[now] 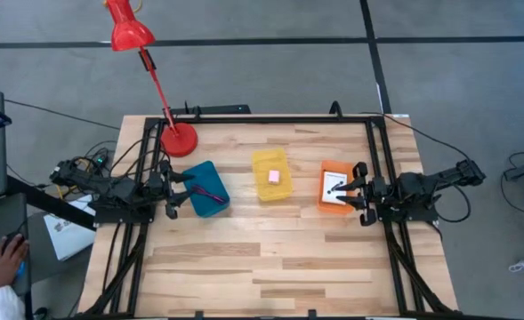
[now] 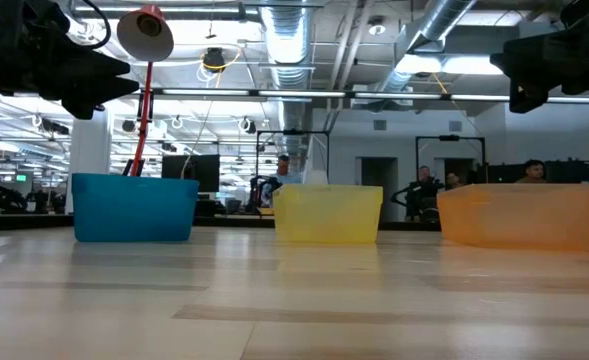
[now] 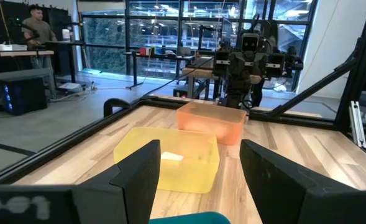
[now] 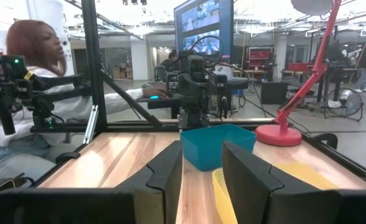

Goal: Pick and place items into bin
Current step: Return to Home Position

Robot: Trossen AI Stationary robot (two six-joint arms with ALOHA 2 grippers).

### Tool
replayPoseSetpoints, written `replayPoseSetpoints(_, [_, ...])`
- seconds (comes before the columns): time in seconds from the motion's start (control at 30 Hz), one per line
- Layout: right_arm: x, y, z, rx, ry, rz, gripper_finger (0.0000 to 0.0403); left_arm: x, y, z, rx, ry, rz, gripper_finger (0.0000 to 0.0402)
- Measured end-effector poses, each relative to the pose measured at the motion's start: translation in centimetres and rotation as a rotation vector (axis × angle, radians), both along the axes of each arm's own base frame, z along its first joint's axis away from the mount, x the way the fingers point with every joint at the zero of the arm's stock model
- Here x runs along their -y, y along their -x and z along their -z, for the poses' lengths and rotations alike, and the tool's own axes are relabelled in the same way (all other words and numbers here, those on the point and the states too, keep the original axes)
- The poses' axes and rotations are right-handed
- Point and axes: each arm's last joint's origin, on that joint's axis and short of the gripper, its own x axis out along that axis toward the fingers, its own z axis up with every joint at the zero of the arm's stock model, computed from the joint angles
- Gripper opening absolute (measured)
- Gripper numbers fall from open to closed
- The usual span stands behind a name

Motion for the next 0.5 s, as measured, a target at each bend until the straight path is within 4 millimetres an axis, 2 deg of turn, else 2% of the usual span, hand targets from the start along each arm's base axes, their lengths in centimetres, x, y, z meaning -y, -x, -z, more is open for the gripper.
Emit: replayPoseSetpoints(0.5, [0.00, 0.00, 0.00, 0.001, 0.000, 0.000, 0.0107, 0.00, 0.00, 0.00, 0.001, 0.004, 0.001, 0.0210])
